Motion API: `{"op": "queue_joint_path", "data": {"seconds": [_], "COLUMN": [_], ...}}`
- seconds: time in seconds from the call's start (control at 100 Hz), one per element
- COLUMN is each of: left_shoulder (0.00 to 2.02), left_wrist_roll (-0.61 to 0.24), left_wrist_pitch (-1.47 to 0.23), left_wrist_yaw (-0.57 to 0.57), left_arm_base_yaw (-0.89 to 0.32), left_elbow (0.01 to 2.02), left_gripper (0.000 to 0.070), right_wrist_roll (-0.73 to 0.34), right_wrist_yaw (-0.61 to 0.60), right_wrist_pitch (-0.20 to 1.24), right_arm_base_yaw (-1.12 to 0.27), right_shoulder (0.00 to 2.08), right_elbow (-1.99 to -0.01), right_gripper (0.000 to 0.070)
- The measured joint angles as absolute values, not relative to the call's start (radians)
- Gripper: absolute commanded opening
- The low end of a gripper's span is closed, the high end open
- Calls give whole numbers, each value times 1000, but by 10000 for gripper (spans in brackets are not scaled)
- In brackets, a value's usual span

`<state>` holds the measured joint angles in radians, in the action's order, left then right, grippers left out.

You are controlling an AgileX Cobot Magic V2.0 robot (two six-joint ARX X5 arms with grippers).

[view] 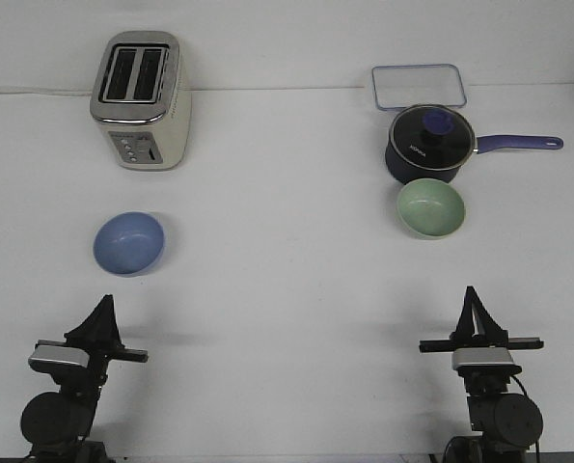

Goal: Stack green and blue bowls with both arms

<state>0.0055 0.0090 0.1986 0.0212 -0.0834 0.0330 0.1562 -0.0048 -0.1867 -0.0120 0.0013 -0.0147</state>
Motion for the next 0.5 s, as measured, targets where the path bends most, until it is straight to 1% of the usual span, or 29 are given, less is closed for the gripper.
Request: {"op": "queue_joint_path", "data": {"seconds": [0.08, 0.15, 0.35, 0.4, 0.5], "left_shoulder": [6, 6, 6, 6, 6], "left_wrist_roll": [9, 9, 9, 9, 9], "left_wrist_pitch": [199, 199, 199, 199, 199], "left_wrist_yaw": [21, 21, 21, 21, 21], "left_arm_base_yaw": [-83, -83, -83, -83, -83], "left_elbow": [33, 33, 33, 33, 33], "left_gripper": [15, 15, 15, 15, 15], "right_wrist_roll": [134, 91, -117, -157, -225], "right_wrist_yaw": [-5, -5, 1, 1, 21], "right_wrist_pitch": [-184, -181, -147, -98, 50], "right_arm_base_yaw": [-12, -12, -12, -12, -12], "right_shoulder": [1, 1, 1, 1, 29], "right_elbow": [-15, -15, -16, -29, -108], "right_gripper": [0, 0, 0, 0, 0]}}
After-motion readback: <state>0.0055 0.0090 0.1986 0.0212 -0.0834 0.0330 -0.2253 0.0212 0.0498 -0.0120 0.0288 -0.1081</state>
